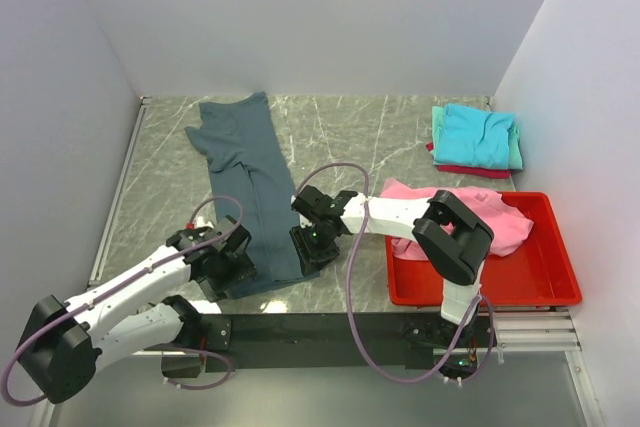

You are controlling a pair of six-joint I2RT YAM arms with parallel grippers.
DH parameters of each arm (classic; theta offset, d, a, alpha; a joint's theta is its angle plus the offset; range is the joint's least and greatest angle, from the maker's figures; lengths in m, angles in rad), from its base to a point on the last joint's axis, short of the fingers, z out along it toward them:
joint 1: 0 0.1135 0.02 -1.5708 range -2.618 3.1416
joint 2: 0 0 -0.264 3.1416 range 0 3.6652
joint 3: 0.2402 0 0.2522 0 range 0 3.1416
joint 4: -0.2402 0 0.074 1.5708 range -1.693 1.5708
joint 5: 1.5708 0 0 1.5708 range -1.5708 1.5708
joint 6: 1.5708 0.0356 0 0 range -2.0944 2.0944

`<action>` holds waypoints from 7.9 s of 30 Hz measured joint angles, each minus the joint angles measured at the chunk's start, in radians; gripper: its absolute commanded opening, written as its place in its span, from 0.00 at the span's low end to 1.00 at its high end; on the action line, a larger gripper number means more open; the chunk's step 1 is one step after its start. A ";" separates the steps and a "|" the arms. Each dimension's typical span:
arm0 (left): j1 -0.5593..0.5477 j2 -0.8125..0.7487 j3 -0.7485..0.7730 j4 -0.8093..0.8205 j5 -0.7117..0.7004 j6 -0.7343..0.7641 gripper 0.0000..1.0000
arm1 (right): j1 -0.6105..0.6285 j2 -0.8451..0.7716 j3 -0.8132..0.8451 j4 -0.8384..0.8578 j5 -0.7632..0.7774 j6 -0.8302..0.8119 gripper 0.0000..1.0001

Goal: Fold and stack the t-shirts
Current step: Fold the tshirt

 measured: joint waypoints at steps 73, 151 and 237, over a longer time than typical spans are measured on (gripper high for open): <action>-0.095 -0.032 0.153 -0.050 0.222 0.109 0.00 | -0.013 -0.136 0.189 -0.478 -0.033 -0.110 0.00; 0.605 0.739 0.643 0.348 0.055 0.663 0.99 | -0.321 0.549 1.006 -0.201 0.016 -0.156 0.54; 0.399 0.531 0.544 0.309 0.065 0.514 0.99 | -0.071 -0.085 0.116 -0.538 -0.043 -0.110 0.52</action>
